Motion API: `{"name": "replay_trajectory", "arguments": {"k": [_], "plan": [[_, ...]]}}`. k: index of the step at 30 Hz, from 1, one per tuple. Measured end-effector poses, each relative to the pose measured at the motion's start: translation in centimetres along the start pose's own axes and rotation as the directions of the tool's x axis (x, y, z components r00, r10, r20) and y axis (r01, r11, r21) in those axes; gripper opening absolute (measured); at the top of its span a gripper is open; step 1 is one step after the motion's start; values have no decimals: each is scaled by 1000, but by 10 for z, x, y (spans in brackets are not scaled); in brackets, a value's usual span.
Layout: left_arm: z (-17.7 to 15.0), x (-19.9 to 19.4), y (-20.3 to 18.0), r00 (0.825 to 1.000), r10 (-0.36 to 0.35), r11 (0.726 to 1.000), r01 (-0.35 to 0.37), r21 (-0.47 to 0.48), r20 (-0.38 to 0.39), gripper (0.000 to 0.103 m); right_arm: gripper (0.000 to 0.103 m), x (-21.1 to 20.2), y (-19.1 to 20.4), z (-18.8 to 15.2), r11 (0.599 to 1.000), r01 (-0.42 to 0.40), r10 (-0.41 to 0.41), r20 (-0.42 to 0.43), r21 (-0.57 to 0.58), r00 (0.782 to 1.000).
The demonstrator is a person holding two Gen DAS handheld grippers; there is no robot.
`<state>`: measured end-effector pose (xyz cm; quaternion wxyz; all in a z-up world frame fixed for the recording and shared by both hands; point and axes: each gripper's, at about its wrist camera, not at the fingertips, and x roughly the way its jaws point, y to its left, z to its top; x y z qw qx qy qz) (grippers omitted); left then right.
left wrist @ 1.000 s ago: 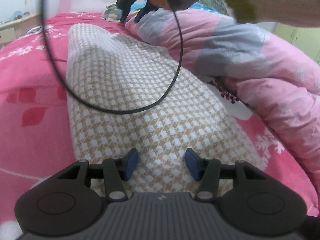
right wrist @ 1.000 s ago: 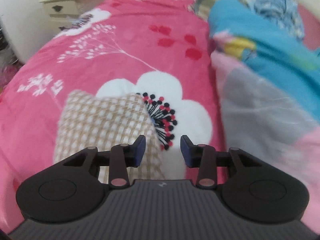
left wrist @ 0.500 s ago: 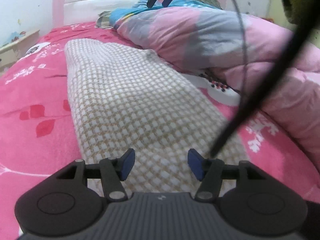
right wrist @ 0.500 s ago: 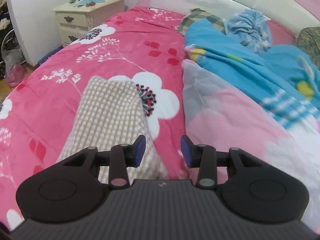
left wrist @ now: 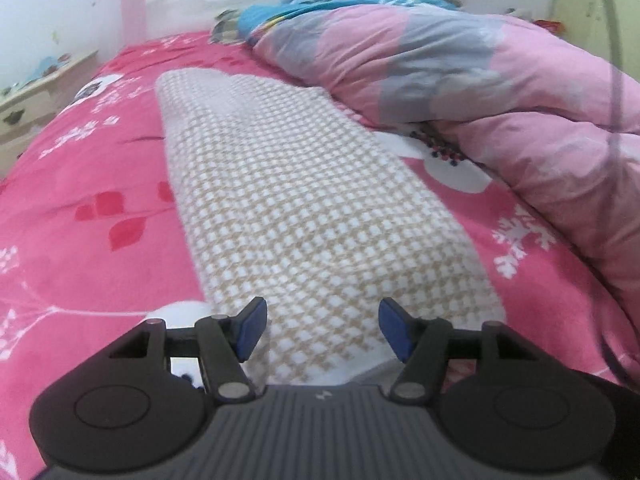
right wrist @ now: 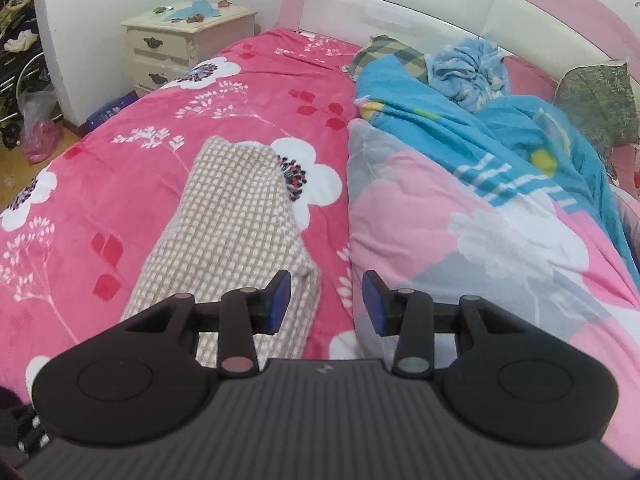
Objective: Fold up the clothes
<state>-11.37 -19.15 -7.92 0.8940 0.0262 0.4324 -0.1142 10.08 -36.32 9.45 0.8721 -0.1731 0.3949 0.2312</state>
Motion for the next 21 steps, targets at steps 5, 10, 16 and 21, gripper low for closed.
{"name": "replay_trajectory", "arguments": {"k": [5, 10, 16, 21], "plan": [[9, -4, 11, 999, 31, 998, -33, -53, -39, 63, 39, -10, 6, -17, 1000, -16, 16, -18, -2, 1000], [14, -3, 25, 997, 49, 990, -57, -132, -59, 63, 39, -5, 18, -38, 999, -48, 48, -65, 2, 997], [17, 13, 30, 994, 53, 984, -69, -163, -100, 63, 36, 23, 46, -76, 989, -147, 145, -147, 0, 978], [11, 38, 32, 984, 33, 977, -69, -200, -177, 63, 29, 64, 71, -123, 965, -263, 261, -214, 23, 941]]}}
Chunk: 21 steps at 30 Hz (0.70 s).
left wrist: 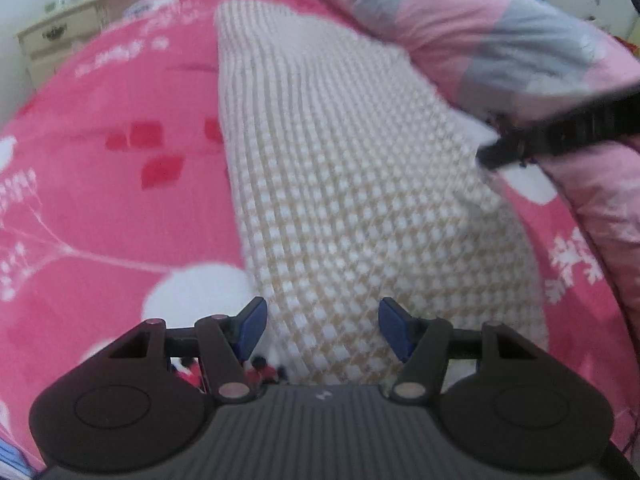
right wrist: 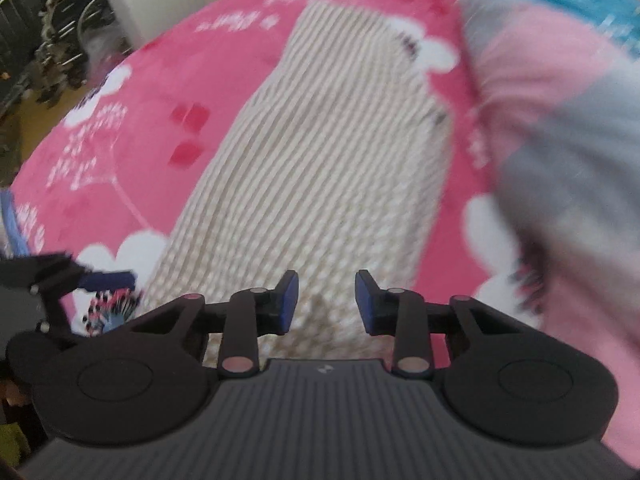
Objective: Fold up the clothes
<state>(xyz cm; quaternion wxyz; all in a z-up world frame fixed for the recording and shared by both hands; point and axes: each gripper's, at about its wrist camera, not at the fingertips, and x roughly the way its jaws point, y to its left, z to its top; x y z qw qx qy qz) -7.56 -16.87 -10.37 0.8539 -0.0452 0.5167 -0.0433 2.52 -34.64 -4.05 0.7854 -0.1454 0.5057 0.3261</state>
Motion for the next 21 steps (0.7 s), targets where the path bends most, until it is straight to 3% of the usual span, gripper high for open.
{"name": "replay_trajectory", "arguments": {"k": [2, 3, 6, 11, 15, 16, 19, 21], "plan": [[-3, 10, 2, 1000, -10, 1000, 10, -17, -27, 66, 28, 24, -2, -14, 1000, -18, 19, -44, 16, 999], [-4, 13, 4, 999, -22, 999, 21, -28, -33, 66, 25, 42, -5, -24, 1000, 12, -11, -78, 18, 997], [-1, 10, 11, 998, -47, 998, 45, -41, -45, 65, 23, 56, -10, -33, 1000, 15, -15, -60, 3, 998], [-3, 1, 27, 995, -78, 996, 76, -49, -58, 65, 24, 9, -12, -31, 999, -35, 33, 38, 36, 999], [-9, 11, 26, 990, -124, 991, 119, -68, -74, 65, 25, -11, -10, -54, 988, -153, 152, 64, 5, 986], [-9, 15, 22, 990, -119, 992, 115, -61, -73, 65, 23, -6, -4, -60, 988, -152, 153, 36, -40, 988], [-9, 17, 18, 992, -103, 994, 99, -54, -73, 65, 28, 17, -3, -76, 997, -54, 51, -64, -49, 997], [-10, 15, 22, 991, -111, 993, 107, -57, -73, 65, 29, 9, -22, -76, 986, -97, 100, -17, 132, 995]]}}
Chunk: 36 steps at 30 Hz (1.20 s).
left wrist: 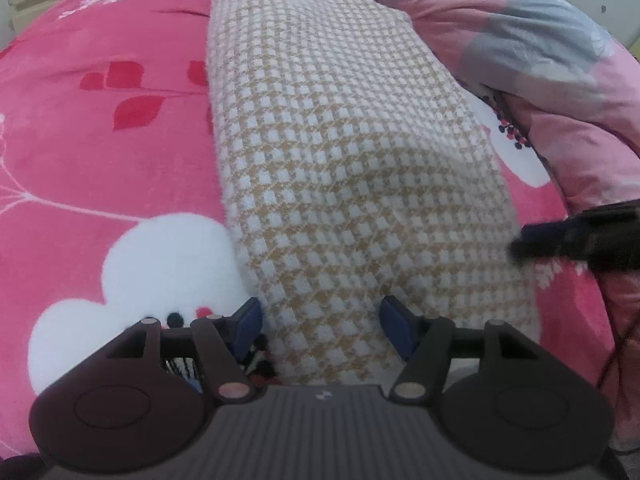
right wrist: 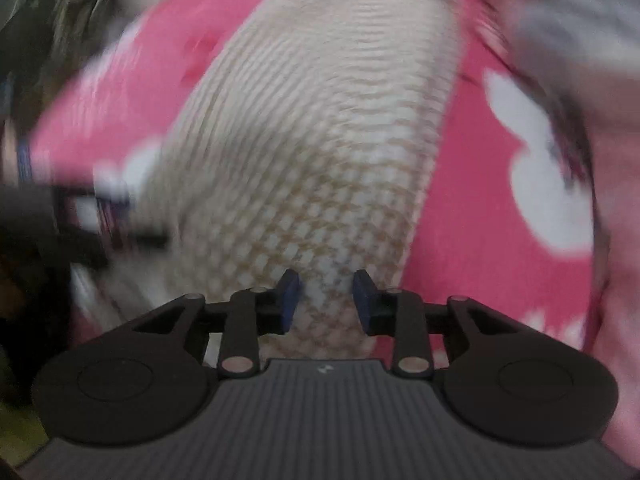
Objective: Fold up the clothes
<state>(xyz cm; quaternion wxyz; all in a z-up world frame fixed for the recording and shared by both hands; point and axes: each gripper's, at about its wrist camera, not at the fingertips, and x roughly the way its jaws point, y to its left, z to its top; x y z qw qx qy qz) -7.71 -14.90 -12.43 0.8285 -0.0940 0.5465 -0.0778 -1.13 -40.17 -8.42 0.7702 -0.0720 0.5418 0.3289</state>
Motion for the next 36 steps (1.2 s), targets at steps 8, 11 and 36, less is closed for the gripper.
{"name": "replay_trajectory", "arguments": {"k": [8, 11, 36], "plan": [[-3, 1, 3, 1000, -10, 1000, 10, 9, -1, 61, 24, 15, -13, -15, 967, -105, 112, -14, 234, 994], [-4, -5, 2, 1000, -27, 999, 26, 36, 4, 60, 6, -1, -2, -8, 980, -70, 65, 33, 187, 997], [126, 2, 62, 956, -5, 994, 36, -101, 294, 63, 9, 8, 16, 115, 989, 111, -65, 400, -95, 914]]}}
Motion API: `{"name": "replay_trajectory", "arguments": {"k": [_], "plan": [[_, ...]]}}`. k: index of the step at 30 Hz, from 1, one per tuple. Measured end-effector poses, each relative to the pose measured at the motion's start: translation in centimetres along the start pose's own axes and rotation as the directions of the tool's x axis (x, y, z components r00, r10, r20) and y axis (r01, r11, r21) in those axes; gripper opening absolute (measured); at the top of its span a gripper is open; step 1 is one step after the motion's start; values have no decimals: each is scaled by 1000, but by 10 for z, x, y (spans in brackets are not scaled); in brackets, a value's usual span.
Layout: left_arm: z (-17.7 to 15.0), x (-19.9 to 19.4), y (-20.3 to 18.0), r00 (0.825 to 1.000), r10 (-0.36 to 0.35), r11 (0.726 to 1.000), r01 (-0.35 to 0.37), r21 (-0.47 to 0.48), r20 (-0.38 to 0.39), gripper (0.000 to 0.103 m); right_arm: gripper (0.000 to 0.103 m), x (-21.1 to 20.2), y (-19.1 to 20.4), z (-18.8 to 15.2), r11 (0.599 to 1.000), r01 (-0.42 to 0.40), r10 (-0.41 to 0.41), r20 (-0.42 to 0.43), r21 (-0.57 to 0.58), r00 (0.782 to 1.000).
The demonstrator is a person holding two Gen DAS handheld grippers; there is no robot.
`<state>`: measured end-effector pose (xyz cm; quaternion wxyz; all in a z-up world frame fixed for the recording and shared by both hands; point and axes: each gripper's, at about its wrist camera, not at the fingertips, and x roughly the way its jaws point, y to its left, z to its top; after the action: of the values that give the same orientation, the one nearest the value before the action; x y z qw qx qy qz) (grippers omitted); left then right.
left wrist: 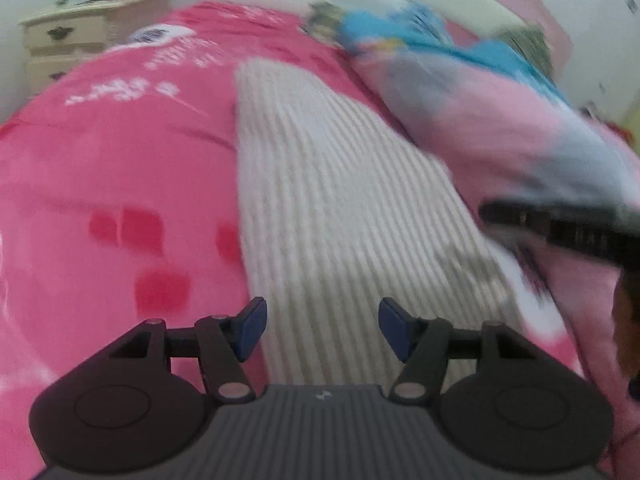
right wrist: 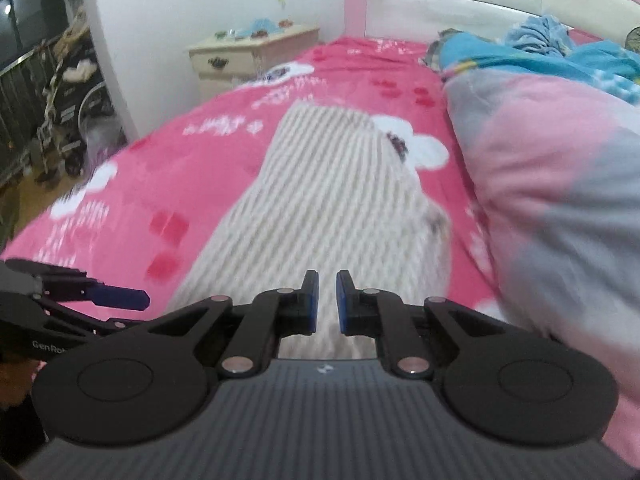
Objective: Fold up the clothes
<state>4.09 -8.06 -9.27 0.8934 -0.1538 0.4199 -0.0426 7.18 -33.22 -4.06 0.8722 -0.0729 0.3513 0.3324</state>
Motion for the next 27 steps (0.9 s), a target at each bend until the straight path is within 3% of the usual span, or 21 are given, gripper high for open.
{"name": "replay_trajectory", "arguments": {"k": [4, 8, 11, 14, 17, 20, 25, 27], "plan": [[61, 37, 33, 999, -30, 990, 35, -139, 34, 65, 9, 54, -18, 38, 998, -28, 28, 1, 51, 1000], [111, 84, 62, 991, -131, 962, 134, -237, 29, 67, 9, 100, -27, 65, 993, -95, 99, -61, 69, 993], [136, 123, 79, 979, -206, 939, 193, -284, -14, 68, 9, 121, -25, 66, 993, -98, 106, -110, 71, 988], [152, 155, 85, 973, -224, 934, 198, -297, -54, 70, 9, 139, -31, 47, 987, -89, 114, -190, 134, 975], [165, 178, 89, 964, -253, 928, 220, -300, -77, 76, 9, 141, -40, 39, 976, -103, 140, -190, 193, 972], [174, 192, 92, 957, -275, 924, 239, -298, -87, 77, 11, 116, -39, 44, 962, -141, 180, -159, 232, 971], [179, 212, 93, 950, -299, 908, 255, -331, -88, 75, 11, 96, -26, 18, 941, -214, 284, -268, 262, 921], [180, 218, 89, 953, -289, 911, 246, -331, -87, 72, 11, 99, -23, -1, 939, -174, 266, -309, 296, 913]]}}
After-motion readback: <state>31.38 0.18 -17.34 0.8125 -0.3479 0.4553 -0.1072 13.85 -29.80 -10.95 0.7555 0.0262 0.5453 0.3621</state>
